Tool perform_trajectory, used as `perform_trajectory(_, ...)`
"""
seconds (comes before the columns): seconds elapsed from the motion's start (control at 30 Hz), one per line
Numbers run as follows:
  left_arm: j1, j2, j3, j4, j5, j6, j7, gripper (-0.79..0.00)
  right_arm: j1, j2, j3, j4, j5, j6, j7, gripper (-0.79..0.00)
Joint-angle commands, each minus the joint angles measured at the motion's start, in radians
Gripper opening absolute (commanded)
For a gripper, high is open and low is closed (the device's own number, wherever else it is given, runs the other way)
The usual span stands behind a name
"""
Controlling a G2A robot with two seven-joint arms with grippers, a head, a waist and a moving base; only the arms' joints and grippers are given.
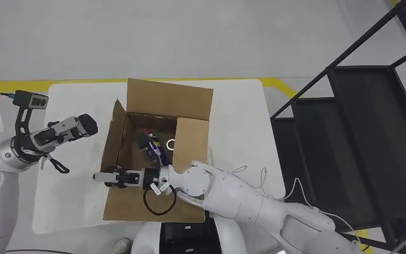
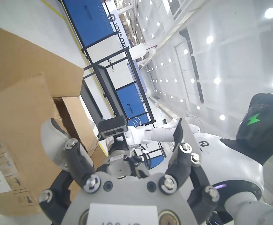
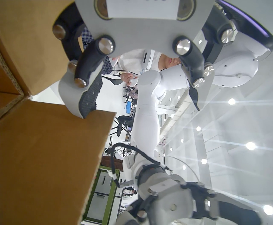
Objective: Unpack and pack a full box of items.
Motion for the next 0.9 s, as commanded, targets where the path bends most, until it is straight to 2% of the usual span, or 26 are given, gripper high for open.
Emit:
perform_trajectory(0.0, -0.01, 0.0, 0.015, 0.006, -0.002, 0.022, -0.013, 0.0, 0.017, -0.028, -0.025, 0.05, -0.004, -0.017, -0.008, 0.0)
perform_trajectory(0.17, -0.076, -0.004, 0.095, 0.077, 0.037, 0.081, 0.003, 0.0, 0.043, -0.076, -0.048, 0.119, -0.018, -0.052, 0.002, 0.0)
perform_trajectory(0.3, -0.124, -0.007, 0.143, 0.133, 0.118, 0.112, 0.05, 0.0, 0.035, -0.068, -0.014, 0.078, -0.087, -0.039, -0.005, 0.0)
perform_trajectory(0.47, -0.133, -0.004, 0.14, 0.18, 0.199, 0.125, 0.116, 0.0, -0.07, 0.007, 0.101, -0.145, -0.23, 0.081, 0.001, 0.0)
perform_trajectory(0.63, -0.11, 0.002, 0.124, 0.206, 0.277, 0.157, 0.18, 0.0, -0.282, 0.104, 0.283, -0.424, -0.358, 0.206, 0.066, 0.0)
perform_trajectory(0.73, -0.104, 0.002, 0.143, 0.22, 0.317, 0.179, 0.19, 0.0, -0.401, 0.147, 0.389, -0.545, -0.401, 0.232, 0.114, 0.0)
perform_trajectory(0.87, -0.127, 0.0, 0.211, 0.232, 0.351, 0.24, 0.107, 0.0, -0.521, 0.186, 0.52, -0.636, -0.454, 0.222, 0.142, 0.0)
